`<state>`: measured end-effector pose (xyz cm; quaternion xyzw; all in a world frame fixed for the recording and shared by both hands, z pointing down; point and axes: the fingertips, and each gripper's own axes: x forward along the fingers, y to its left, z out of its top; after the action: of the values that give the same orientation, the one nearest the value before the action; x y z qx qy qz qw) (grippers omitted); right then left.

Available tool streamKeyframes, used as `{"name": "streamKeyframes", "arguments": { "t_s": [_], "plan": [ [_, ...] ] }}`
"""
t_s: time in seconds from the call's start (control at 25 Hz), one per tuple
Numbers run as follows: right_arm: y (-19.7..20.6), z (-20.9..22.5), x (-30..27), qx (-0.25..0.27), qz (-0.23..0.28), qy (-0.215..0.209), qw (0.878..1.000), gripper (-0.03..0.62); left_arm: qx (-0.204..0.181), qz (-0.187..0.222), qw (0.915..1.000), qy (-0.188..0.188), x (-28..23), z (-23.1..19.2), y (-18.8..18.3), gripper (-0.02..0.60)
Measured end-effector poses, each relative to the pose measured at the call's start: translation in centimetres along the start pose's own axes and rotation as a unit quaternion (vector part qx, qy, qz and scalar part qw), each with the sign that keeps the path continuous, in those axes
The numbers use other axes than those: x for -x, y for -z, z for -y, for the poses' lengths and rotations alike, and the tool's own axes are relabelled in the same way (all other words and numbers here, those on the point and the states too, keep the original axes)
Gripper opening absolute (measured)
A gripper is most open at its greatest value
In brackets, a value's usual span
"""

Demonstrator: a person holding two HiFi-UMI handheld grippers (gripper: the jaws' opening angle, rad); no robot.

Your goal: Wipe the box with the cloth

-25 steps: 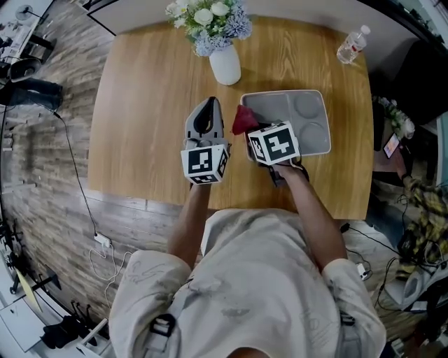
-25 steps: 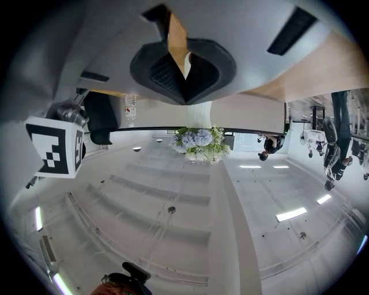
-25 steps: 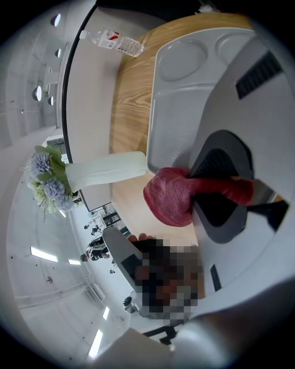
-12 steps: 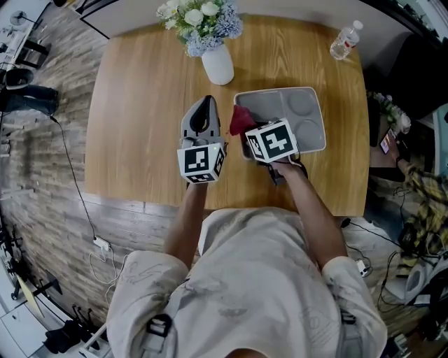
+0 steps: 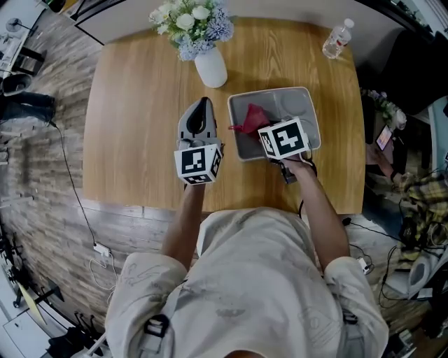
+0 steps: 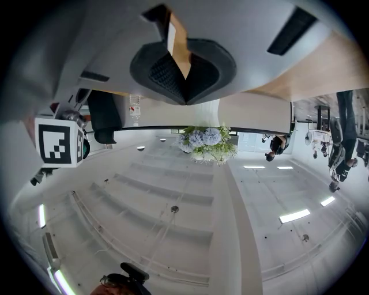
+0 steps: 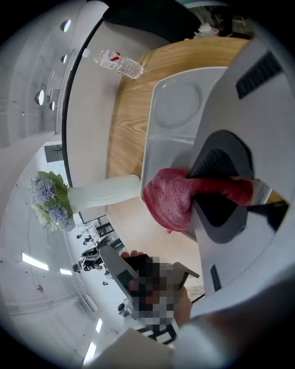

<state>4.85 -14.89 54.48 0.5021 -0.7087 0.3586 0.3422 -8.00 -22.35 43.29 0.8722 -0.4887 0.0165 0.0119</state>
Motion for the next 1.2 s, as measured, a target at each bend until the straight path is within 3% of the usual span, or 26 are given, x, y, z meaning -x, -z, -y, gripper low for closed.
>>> {"name": "streamKeyframes", "arguments": {
  "t_s": [0.52,0.8,1.2],
  "plan": [
    [0.9,3.2,1.5,0.005,-0.008,0.041,0.999,0.063,0.001,0.002,1.0000,0.006,-0.1,0.6,0.0,0.009],
    [1.5,4.9,3.0,-0.030,0.000,0.032,0.999,0.063,0.001,-0.001,0.9999,0.011,-0.2,0.8,0.1,0.009],
    [3.6,10.1,4.3,-0.072,0.001,0.079,0.994,0.063,0.001,-0.002,0.9999,0.011,-0.4,1.0,0.5,0.009]
  ]
}}
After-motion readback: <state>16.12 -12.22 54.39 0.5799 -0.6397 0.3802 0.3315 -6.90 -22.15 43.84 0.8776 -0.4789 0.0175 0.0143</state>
